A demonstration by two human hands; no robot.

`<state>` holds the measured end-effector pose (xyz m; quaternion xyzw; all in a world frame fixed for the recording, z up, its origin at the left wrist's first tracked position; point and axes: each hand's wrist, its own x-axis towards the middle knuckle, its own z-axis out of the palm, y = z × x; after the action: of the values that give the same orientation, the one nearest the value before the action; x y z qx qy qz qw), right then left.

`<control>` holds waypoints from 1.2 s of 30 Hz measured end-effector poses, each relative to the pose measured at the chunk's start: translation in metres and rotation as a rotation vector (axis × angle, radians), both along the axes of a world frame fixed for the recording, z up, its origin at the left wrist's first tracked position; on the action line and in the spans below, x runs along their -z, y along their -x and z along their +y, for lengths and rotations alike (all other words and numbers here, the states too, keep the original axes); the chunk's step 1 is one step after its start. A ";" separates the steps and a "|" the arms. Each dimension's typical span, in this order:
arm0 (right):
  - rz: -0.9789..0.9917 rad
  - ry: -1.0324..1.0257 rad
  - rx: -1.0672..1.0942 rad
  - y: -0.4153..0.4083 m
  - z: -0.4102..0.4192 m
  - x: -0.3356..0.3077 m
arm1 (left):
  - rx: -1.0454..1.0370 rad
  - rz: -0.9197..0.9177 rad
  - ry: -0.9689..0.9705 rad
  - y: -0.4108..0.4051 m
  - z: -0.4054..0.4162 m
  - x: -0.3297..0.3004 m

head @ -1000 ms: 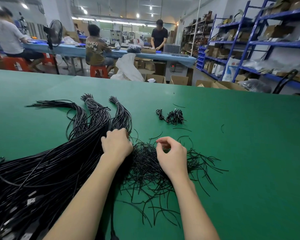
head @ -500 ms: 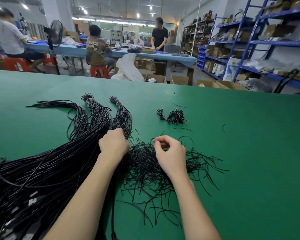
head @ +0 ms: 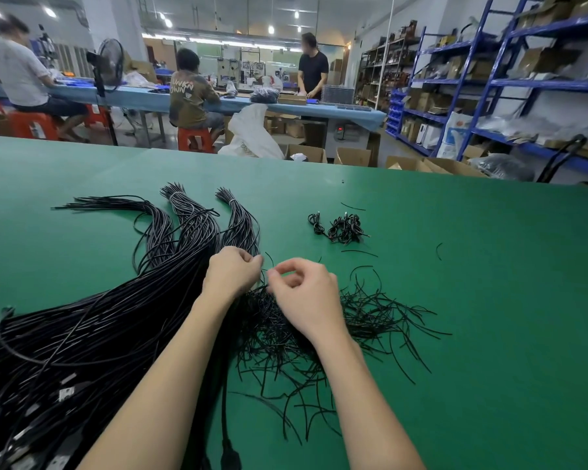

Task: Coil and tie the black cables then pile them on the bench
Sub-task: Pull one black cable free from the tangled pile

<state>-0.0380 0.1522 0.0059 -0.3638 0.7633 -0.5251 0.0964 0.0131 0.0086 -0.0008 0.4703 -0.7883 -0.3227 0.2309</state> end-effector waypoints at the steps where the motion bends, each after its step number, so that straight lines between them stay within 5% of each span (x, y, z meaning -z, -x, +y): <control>1: -0.051 -0.063 -0.068 -0.006 -0.004 -0.001 | 0.018 0.038 -0.026 0.000 -0.001 0.000; 7: -0.340 -0.145 -0.218 -0.027 -0.015 0.010 | 0.079 0.357 -0.401 0.000 -0.007 -0.002; 10: -0.263 -0.111 -0.050 -0.018 -0.014 0.011 | 0.103 0.462 -0.514 0.003 -0.005 -0.006; 14: -0.246 -0.124 -0.131 -0.017 -0.010 0.013 | 0.145 0.547 -0.594 0.003 -0.001 -0.006; 18: -0.353 -0.030 -0.152 -0.013 -0.006 -0.001 | 0.165 0.106 0.178 -0.002 -0.007 0.006; 20: -0.360 -0.036 -0.188 -0.006 0.001 -0.010 | 0.332 -0.202 0.382 -0.003 -0.010 0.015; 24: -0.384 -0.040 -0.233 0.003 0.013 -0.019 | 0.437 -0.559 0.308 -0.001 -0.014 0.030; 36: -0.545 0.200 -0.218 0.020 0.038 -0.059 | 0.397 -0.532 0.269 -0.001 -0.020 0.032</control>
<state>-0.0576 0.1899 0.0651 -0.2973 0.6104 -0.6622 0.3171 0.0141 -0.0111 -0.0324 0.3407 -0.9323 -0.1211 0.0103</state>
